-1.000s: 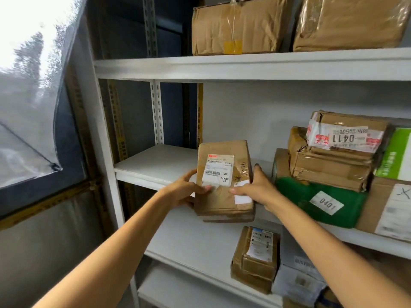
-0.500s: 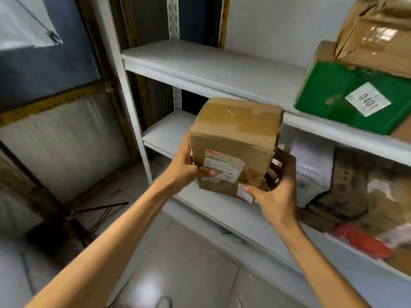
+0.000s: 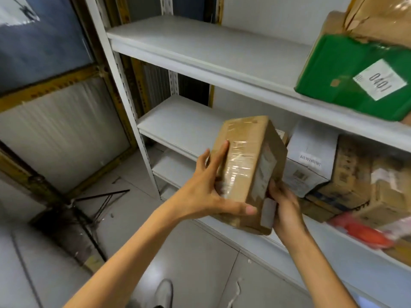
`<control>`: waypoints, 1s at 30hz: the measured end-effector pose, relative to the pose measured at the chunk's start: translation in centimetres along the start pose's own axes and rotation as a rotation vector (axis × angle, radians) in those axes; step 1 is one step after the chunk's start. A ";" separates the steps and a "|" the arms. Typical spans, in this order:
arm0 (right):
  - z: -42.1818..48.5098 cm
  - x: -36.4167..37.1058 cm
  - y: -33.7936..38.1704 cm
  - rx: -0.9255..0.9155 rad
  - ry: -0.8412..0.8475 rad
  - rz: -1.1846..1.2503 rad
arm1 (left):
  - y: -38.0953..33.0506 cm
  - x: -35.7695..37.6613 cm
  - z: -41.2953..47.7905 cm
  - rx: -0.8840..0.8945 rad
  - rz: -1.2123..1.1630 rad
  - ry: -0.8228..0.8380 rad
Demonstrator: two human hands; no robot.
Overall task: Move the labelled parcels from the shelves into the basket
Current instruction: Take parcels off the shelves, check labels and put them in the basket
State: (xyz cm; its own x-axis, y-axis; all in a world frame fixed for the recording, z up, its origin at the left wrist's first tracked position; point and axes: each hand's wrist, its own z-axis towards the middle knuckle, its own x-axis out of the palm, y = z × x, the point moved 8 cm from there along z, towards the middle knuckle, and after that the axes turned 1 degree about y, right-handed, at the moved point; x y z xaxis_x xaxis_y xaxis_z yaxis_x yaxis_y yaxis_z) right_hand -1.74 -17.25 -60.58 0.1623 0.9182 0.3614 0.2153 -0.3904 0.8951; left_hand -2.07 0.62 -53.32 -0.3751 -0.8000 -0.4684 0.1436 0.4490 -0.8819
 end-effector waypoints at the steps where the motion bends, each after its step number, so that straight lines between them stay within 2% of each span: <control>1: -0.1 0.1 0.4 -0.014 0.005 -0.038 | 1.0 -0.1 0.3 -0.060 0.024 -0.003; 2: -0.4 0.1 1.0 -0.039 0.018 -0.084 | 2.0 -0.4 0.5 -0.114 0.009 -0.012; 3: -0.7 0.2 1.8 -0.082 0.045 -0.127 | 3.0 -0.7 0.7 -0.154 -0.104 -0.021; 6: -3.4 1.3 5.2 -0.312 0.194 -0.282 | 5.4 -0.8 0.6 -0.177 -0.764 -0.061; 8: -5.6 3.2 6.4 -0.485 0.312 -0.574 | 6.9 -0.1 0.1 -0.235 -1.086 -0.102; 10: -6.8 4.9 6.4 -0.659 0.326 -0.916 | 7.0 0.7 -0.3 -0.221 -1.219 -0.111; 11: -6.7 5.2 6.3 -0.724 0.293 -1.011 | 7.1 0.8 -0.3 -0.209 -1.238 -0.122; 13: -6.0 4.9 6.6 -0.732 0.211 -1.006 | 6.5 0.3 -0.3 -0.202 -1.200 -0.141; 17: -3.6 3.3 7.5 -0.484 0.046 -0.648 | 4.5 -1.8 -0.4 -0.139 -0.898 -0.156; 21: -1.8 3.6 10.0 -0.416 -0.136 -0.730 | 2.1 -3.1 0.0 -0.168 -0.581 -0.222; 23: -1.3 4.1 10.6 -0.372 -0.134 -0.846 | 1.5 -3.3 -0.1 -0.195 -0.494 -0.224; 26: -2.0 5.1 11.8 -0.408 -0.088 -0.956 | 0.7 -4.3 -0.5 -0.181 -0.455 -0.239; 30: -4.8 7.4 12.9 -0.510 0.121 -0.814 | -1.5 -6.3 -1.4 -0.045 -0.523 -0.296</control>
State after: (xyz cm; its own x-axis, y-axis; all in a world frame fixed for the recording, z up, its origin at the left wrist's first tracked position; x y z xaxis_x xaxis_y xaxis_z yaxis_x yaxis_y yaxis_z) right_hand -2.34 -15.19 -45.08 0.0418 0.9062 -0.4207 -0.2301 0.4185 0.8786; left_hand -1.19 5.50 -48.94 -0.1134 -0.9932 0.0266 -0.0327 -0.0230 -0.9992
